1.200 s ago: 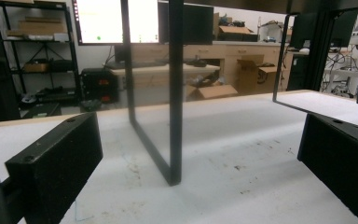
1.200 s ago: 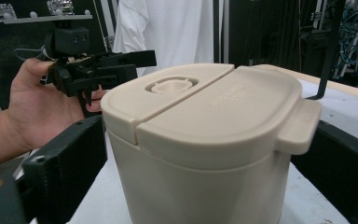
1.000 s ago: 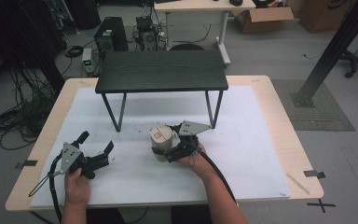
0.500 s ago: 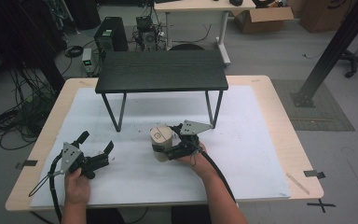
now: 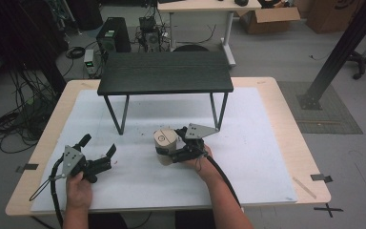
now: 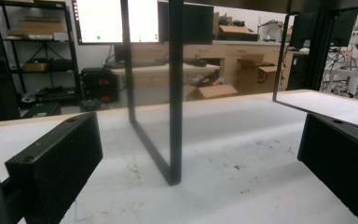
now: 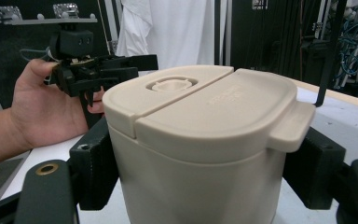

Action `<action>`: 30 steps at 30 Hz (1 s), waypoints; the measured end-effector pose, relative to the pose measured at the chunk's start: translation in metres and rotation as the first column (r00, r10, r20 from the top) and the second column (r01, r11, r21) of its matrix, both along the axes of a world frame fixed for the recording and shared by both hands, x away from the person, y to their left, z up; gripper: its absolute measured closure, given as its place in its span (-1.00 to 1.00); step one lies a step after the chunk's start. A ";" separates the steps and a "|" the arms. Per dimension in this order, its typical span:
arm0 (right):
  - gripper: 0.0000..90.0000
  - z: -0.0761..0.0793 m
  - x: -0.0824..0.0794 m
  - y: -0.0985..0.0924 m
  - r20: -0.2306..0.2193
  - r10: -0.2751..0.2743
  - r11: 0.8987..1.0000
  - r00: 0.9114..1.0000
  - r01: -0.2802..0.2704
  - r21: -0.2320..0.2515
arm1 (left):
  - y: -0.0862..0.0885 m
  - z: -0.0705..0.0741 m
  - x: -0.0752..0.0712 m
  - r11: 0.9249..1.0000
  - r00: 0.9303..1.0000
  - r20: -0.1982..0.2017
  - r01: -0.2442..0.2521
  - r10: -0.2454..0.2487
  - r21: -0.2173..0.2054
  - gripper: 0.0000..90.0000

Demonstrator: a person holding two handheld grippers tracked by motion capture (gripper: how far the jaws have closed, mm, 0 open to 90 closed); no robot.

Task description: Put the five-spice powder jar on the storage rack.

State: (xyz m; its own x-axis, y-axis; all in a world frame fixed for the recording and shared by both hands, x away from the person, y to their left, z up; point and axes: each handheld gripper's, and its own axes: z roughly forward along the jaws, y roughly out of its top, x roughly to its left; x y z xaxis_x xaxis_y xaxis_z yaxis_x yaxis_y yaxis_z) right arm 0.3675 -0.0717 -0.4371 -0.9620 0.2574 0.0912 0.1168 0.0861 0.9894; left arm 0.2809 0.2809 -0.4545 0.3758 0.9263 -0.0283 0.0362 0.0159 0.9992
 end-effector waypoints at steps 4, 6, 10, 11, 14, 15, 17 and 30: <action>-0.49 0.001 -0.001 -0.001 0.003 -0.007 1.000 1.000 0.007 -0.009 | 0.000 0.000 0.000 1.000 1.000 0.001 -0.001 0.001 0.001 -1.00; -0.49 0.003 -0.002 -0.003 0.003 -0.016 1.000 1.000 0.016 -0.014 | 0.000 0.000 0.000 1.000 1.000 0.001 0.000 0.000 0.002 -0.99; -0.49 0.004 -0.004 -0.004 0.005 -0.018 1.000 1.000 0.018 -0.021 | 0.000 0.000 0.000 1.000 1.000 0.001 -0.001 0.001 0.003 -1.00; -0.48 0.006 -0.005 -0.005 0.013 -0.021 0.999 1.000 0.022 -0.025 | 0.000 0.000 0.000 1.000 1.000 0.001 0.000 0.000 0.003 -0.99; -0.48 0.010 -0.007 -0.008 0.026 -0.027 0.999 0.999 0.028 -0.018 | 0.000 0.000 0.000 1.000 1.000 0.000 0.000 0.000 0.003 -1.00; -0.48 0.010 -0.007 -0.008 0.026 -0.027 0.999 0.999 0.028 -0.018 | 0.000 0.000 0.000 1.000 1.000 0.000 0.000 0.000 0.003 -1.00; -0.48 0.014 -0.008 -0.011 0.038 -0.033 0.999 0.999 0.033 -0.003 | 0.000 0.000 0.000 1.000 1.000 -0.001 0.000 0.000 0.003 -1.00; -0.47 0.041 -0.012 -0.028 0.073 -0.058 0.998 0.996 0.057 0.019 | -0.001 0.000 0.000 1.000 1.000 -0.001 0.000 0.001 0.004 -0.99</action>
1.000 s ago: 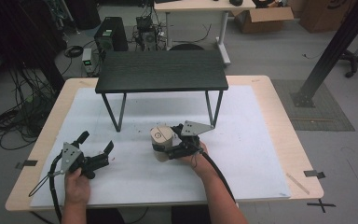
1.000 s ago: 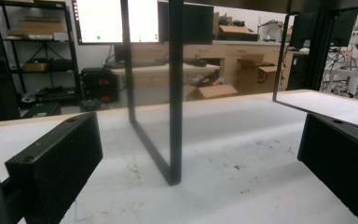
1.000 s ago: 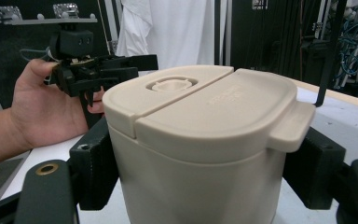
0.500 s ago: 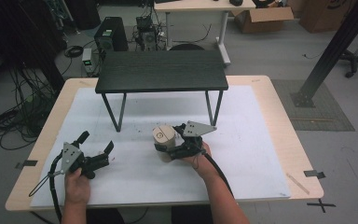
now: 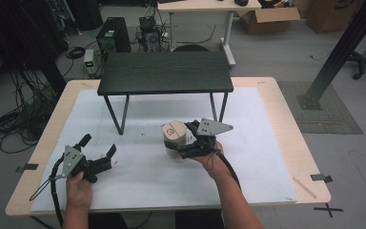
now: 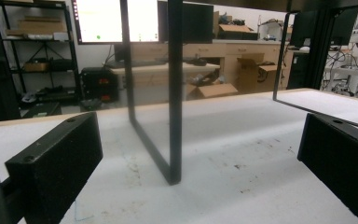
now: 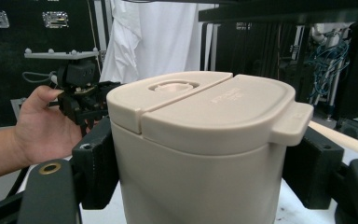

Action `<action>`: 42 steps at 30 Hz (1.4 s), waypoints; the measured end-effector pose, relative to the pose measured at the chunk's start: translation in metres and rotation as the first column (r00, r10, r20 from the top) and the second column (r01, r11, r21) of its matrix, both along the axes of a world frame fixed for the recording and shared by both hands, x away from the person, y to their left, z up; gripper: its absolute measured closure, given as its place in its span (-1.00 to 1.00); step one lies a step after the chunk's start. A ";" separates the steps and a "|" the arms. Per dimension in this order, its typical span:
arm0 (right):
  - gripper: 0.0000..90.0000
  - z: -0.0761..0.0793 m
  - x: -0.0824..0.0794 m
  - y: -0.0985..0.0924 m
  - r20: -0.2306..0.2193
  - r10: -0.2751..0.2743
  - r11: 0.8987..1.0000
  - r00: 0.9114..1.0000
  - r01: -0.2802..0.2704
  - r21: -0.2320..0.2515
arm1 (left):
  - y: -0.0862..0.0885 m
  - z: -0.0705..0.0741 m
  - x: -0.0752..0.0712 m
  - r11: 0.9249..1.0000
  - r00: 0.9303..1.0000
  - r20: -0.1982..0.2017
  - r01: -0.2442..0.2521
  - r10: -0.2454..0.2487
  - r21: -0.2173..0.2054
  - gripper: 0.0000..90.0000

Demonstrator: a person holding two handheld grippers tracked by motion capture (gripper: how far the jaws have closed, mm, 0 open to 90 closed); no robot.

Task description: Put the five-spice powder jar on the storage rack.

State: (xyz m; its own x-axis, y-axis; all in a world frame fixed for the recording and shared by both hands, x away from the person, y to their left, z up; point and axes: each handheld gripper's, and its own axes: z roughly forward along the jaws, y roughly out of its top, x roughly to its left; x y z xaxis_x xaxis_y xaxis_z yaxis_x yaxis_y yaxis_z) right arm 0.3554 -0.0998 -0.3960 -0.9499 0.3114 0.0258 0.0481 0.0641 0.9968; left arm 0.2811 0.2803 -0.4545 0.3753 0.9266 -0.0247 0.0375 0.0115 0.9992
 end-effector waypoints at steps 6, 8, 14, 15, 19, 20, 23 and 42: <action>-0.47 0.013 -0.002 -0.006 0.011 -0.010 1.000 1.000 0.010 -0.001 | 0.000 0.000 0.000 1.000 1.000 0.000 0.000 0.000 0.000 -1.00; -0.47 0.017 -0.003 -0.007 0.013 -0.012 1.000 1.000 0.012 -0.002 | 0.000 0.000 0.000 1.000 1.000 0.000 0.001 -0.001 0.000 -0.99; -0.47 0.026 -0.003 -0.008 0.007 -0.017 1.000 1.000 0.017 -0.010 | 0.000 0.000 0.000 1.000 1.000 -0.001 0.000 0.000 0.000 -1.00; -0.47 0.029 -0.003 -0.009 0.006 -0.015 1.000 1.000 0.015 -0.009 | 0.000 0.000 0.000 1.000 1.000 0.000 0.000 0.000 0.001 -1.00; -0.47 0.037 -0.002 -0.011 0.007 -0.015 1.000 1.000 0.015 -0.007 | 0.000 0.000 0.000 1.000 1.000 -0.001 0.000 0.000 0.000 -0.99; -0.47 0.037 -0.002 -0.011 0.007 -0.015 1.000 1.000 0.015 -0.007 | 0.000 0.000 0.000 1.000 1.000 -0.001 0.000 0.000 0.000 -1.00; -0.47 0.045 -0.001 -0.013 0.005 -0.026 1.000 1.000 0.026 -0.007 | 0.000 0.000 0.000 1.000 1.000 -0.001 0.000 0.000 0.001 -1.00; -0.47 0.078 0.002 -0.019 0.018 -0.034 0.999 0.999 0.034 -0.003 | 0.000 0.000 0.000 1.000 1.000 -0.001 0.000 0.000 0.004 -0.99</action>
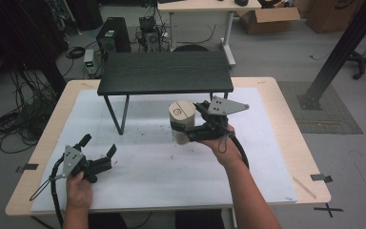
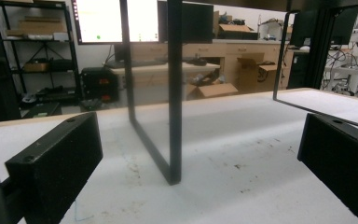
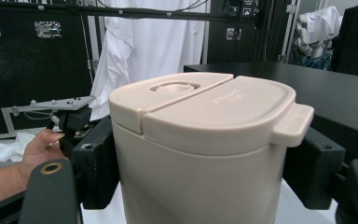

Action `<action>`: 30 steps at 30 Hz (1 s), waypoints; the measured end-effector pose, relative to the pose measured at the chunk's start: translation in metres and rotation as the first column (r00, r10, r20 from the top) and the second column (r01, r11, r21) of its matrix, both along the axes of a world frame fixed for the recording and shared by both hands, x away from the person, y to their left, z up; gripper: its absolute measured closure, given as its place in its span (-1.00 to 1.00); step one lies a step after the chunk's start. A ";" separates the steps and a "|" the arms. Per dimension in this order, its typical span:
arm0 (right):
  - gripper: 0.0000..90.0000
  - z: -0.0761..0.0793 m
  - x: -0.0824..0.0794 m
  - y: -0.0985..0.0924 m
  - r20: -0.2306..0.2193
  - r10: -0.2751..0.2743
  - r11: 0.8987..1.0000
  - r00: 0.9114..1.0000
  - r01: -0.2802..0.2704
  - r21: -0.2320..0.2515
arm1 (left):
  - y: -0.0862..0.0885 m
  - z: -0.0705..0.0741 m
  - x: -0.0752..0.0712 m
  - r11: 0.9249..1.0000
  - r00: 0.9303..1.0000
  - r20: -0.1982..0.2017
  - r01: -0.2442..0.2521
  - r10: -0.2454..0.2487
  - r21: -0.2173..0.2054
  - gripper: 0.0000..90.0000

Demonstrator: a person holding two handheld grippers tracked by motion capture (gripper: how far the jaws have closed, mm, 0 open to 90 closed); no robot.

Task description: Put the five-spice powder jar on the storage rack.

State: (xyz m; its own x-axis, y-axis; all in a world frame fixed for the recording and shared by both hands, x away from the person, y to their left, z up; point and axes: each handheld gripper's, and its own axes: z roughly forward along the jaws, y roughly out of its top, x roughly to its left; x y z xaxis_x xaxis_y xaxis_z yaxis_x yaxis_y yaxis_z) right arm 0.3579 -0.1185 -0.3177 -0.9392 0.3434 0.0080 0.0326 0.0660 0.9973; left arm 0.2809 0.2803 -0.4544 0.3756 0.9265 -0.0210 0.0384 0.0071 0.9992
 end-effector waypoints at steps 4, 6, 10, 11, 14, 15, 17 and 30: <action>-0.47 0.005 0.001 0.000 0.000 -0.001 1.000 1.000 0.001 0.000 | 0.000 0.000 0.000 1.000 1.000 0.000 0.000 0.000 -0.002 -0.99; -0.47 0.008 0.002 -0.001 -0.003 -0.004 1.000 1.000 0.004 -0.001 | 0.000 0.000 0.000 1.000 1.000 0.001 -0.001 0.001 0.000 -0.99; -0.47 0.016 0.004 -0.001 -0.012 -0.007 1.000 1.000 0.007 0.002 | 0.000 0.000 0.000 1.000 1.000 0.001 -0.001 0.001 -0.001 -1.00; -0.47 0.017 0.005 -0.001 -0.012 -0.007 1.000 1.000 0.007 0.003 | 0.000 0.000 0.000 1.000 1.000 0.001 -0.001 0.001 0.000 -1.00; -0.47 0.022 0.006 0.000 -0.012 -0.009 1.000 1.000 0.009 0.002 | 0.000 0.000 0.000 1.000 1.000 0.001 0.000 0.000 -0.002 -1.00; -0.47 0.023 0.007 0.000 -0.013 -0.007 1.000 1.000 0.007 0.004 | 0.000 0.000 0.000 1.000 1.000 0.001 -0.001 0.001 -0.003 -1.00; -0.47 0.025 0.008 -0.001 -0.013 -0.009 1.000 1.000 0.010 0.009 | 0.000 0.000 0.000 1.000 1.000 0.001 -0.001 0.001 -0.002 -0.99; -0.47 0.043 0.020 -0.013 -0.021 -0.046 0.998 0.999 0.046 0.042 | 0.000 0.000 0.000 1.000 1.000 0.000 -0.001 0.001 -0.001 -1.00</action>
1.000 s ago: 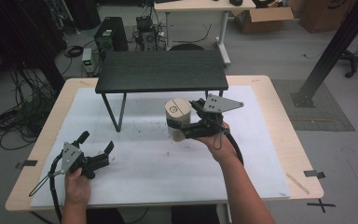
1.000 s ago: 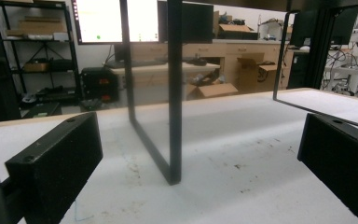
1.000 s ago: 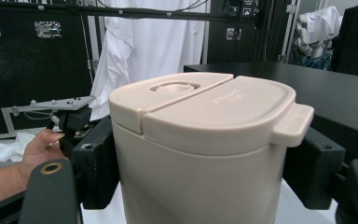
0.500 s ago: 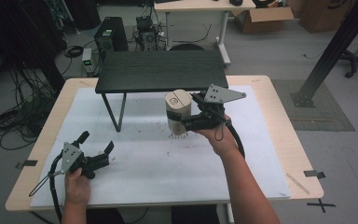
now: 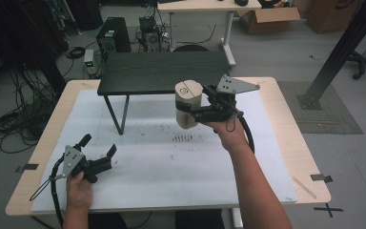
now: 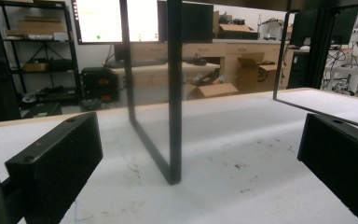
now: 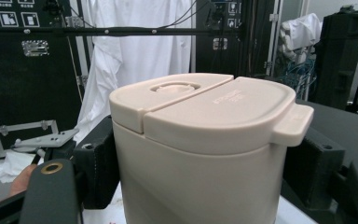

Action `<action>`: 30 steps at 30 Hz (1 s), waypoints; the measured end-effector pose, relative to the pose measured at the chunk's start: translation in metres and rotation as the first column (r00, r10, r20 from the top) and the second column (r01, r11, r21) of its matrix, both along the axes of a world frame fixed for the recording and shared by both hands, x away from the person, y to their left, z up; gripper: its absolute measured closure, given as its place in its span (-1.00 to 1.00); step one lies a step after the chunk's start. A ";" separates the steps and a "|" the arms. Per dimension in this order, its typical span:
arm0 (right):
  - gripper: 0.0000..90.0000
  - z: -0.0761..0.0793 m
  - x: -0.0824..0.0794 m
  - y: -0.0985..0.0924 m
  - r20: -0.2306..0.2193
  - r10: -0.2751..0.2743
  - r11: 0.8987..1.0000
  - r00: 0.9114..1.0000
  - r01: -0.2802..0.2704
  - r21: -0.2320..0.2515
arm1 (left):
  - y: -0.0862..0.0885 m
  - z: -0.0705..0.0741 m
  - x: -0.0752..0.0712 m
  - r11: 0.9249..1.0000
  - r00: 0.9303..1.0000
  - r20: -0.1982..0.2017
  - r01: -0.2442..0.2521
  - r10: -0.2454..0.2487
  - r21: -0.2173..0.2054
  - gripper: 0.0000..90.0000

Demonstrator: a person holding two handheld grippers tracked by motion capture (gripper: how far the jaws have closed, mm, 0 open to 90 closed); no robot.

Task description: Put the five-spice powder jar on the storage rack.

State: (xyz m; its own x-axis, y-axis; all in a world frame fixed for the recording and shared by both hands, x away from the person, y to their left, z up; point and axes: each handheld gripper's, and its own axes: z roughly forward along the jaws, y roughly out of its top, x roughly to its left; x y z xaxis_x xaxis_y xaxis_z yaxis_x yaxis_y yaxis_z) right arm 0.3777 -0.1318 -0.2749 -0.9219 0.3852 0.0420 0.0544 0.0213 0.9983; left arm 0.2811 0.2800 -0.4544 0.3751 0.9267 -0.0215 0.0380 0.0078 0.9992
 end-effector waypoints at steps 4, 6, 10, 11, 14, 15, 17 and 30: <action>-0.47 0.004 0.002 -0.003 0.001 -0.008 1.000 1.000 0.008 0.005 | 0.000 0.000 0.000 1.000 1.000 0.000 0.000 0.000 0.000 -0.99; -0.47 0.007 0.003 -0.005 0.001 -0.012 1.000 1.000 0.012 0.006 | 0.000 0.000 0.000 1.000 1.000 0.000 0.000 0.000 0.000 -1.00; -0.47 0.011 0.005 -0.007 0.002 -0.019 1.000 1.000 0.019 0.003 | 0.000 0.000 0.000 1.000 1.000 -0.001 0.000 0.000 0.000 -1.00; -0.47 0.013 0.006 -0.008 0.004 -0.023 1.000 1.000 0.023 0.004 | 0.000 0.000 0.000 1.000 1.000 0.000 0.000 0.000 0.000 -0.99; -0.47 0.016 0.008 -0.010 0.003 -0.030 1.000 1.000 0.030 0.003 | 0.000 0.000 0.000 1.000 1.000 0.000 0.000 0.000 0.000 -1.00; -0.47 0.017 0.008 -0.010 0.003 -0.031 0.999 1.000 0.031 0.005 | 0.000 0.000 0.000 1.000 1.000 0.000 0.000 0.000 0.000 -0.99; -0.47 0.019 0.009 -0.011 0.003 -0.032 0.999 0.999 0.032 0.011 | 0.000 0.000 0.000 1.000 1.000 0.000 0.000 0.000 0.000 -0.99; -0.47 0.037 0.019 -0.019 0.006 -0.058 0.998 0.998 0.058 0.026 | 0.000 0.000 0.000 1.000 1.000 -0.001 0.000 0.000 -0.001 -0.99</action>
